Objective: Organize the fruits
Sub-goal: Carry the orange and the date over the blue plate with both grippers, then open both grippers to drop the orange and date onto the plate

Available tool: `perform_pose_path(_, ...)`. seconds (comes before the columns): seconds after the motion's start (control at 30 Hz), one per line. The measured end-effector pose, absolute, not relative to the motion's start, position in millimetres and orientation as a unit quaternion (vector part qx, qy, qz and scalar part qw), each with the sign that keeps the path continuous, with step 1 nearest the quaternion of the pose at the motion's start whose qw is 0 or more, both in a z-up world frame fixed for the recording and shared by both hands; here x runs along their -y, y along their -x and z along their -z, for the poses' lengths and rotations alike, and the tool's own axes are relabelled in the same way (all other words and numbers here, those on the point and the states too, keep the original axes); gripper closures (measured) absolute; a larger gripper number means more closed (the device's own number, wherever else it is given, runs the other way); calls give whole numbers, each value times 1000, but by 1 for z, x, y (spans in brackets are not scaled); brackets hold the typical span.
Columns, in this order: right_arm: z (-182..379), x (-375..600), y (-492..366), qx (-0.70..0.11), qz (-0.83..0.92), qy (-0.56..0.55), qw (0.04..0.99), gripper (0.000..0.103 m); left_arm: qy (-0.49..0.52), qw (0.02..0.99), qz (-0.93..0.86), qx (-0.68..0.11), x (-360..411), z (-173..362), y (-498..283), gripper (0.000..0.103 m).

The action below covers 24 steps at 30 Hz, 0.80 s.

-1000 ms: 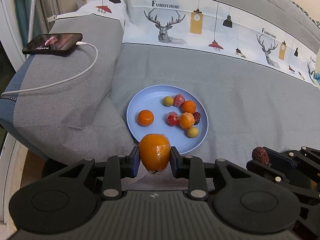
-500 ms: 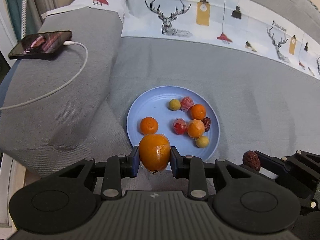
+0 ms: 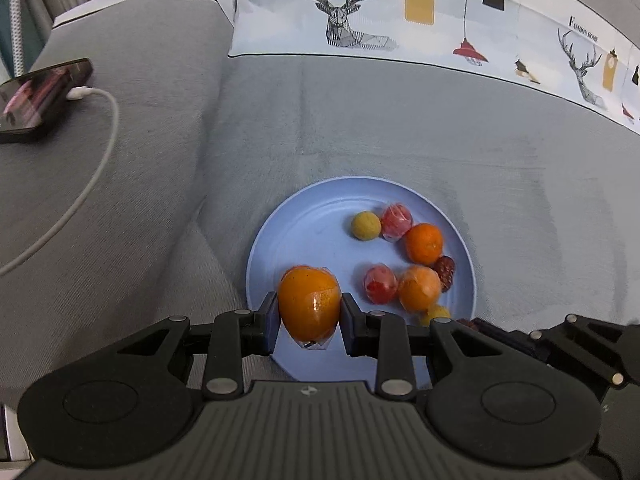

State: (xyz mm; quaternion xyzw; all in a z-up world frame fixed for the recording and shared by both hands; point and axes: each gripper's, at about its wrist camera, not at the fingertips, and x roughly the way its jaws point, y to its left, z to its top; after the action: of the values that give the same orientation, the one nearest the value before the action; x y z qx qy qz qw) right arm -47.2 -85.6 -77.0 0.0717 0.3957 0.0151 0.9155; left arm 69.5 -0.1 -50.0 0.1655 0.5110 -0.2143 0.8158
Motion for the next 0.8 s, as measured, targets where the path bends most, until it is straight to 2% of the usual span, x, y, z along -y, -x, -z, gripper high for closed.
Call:
perform_pose_path(0.43, 104, 86, 11, -418, -25, -60, 906, 76, -180, 804, 218, -523, 19, 81, -99, 68)
perform_pose_path(0.47, 105, 86, 9, -417, -26, -56, 907, 76, -179, 806, 218, -521, 20, 82, -100, 64)
perform_pose_path(0.5, 105, 85, 8, -413, -24, -53, 909, 72, -176, 808, 220, -517, 20, 82, -101, 55)
perform_pose_path(0.53, 105, 85, 8, -409, -24, -48, 911, 52, -173, 811, 225, -511, 20, 79, -100, 27)
perform_pose_path(0.57, 104, 85, 7, -407, -22, -44, 912, 41, -170, 816, 227, -504, 20, 76, -99, 2)
perform_pose_path(0.6, 103, 85, 8, -404, -17, -39, 914, 23, -167, 823, 226, -493, 19, 71, -97, 1)
perform_pose_path(0.63, 100, 85, 10, -398, -11, -36, 916, 17, -165, 831, 226, -481, 17, 66, -95, 1)
perform_pose_path(0.8, 84, 87, 28, -393, 1, -36, 919, 8, -186, 823, 221, -489, 10, 53, -81, 0)
